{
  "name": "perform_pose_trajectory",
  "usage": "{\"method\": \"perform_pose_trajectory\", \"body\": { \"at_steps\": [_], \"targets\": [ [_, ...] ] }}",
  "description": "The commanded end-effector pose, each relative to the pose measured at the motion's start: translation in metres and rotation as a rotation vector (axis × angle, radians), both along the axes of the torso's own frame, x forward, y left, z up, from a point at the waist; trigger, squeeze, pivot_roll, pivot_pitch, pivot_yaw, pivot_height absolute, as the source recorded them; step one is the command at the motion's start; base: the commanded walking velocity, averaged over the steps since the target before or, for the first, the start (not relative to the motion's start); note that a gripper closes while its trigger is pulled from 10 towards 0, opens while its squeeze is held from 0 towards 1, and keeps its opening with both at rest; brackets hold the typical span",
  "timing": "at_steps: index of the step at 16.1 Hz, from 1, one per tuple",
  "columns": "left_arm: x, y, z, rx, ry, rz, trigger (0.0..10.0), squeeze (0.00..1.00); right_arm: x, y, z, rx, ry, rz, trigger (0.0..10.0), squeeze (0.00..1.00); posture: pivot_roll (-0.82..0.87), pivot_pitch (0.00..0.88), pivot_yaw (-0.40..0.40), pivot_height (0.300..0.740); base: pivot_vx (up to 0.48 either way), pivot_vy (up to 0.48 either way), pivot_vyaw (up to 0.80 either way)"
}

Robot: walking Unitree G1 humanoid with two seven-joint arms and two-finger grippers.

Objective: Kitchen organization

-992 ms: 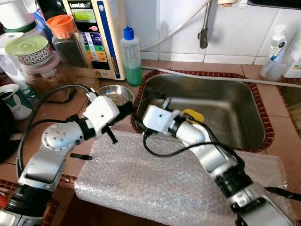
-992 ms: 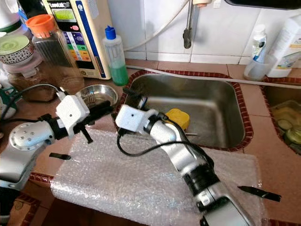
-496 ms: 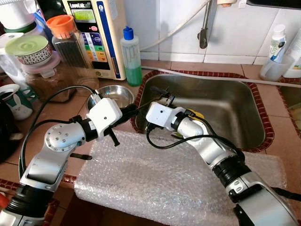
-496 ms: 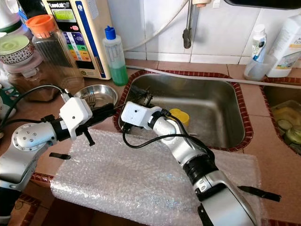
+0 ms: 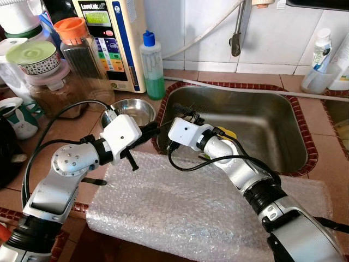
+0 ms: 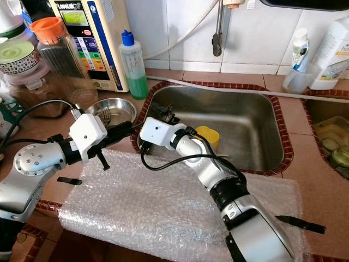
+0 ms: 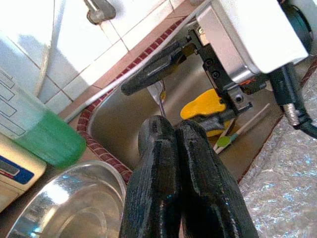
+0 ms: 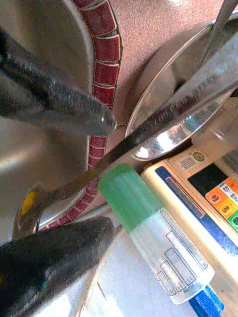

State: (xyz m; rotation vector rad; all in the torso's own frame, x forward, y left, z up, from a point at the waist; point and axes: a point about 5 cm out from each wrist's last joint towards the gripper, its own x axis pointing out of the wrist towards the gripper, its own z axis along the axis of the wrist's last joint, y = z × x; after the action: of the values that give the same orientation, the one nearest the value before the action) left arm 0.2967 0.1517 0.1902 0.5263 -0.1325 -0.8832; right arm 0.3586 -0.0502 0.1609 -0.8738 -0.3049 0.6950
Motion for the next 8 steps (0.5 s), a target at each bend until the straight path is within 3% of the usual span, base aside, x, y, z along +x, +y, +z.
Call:
{"method": "perform_pose_trajectory", "body": {
  "at_steps": [1, 8],
  "targets": [
    [-0.0036, -0.003, 0.0083, 0.002, -0.039, -0.026, 10.0, 0.0, 0.0009, 0.0056, 0.0016, -0.001, -0.006, 0.015, 0.0, 0.0, -0.12, 0.076, 0.112, 0.74, 0.0, 0.0, 0.0],
    [-0.0039, -0.0016, 0.0076, -0.011, -0.038, -0.016, 10.0, 0.0, 0.0001, 0.0069, -0.0024, 0.017, -0.005, 0.021, 0.0, 0.0, -0.12, 0.079, 0.111, 0.74, 0.0, 0.0, 0.0]
  ]
}}
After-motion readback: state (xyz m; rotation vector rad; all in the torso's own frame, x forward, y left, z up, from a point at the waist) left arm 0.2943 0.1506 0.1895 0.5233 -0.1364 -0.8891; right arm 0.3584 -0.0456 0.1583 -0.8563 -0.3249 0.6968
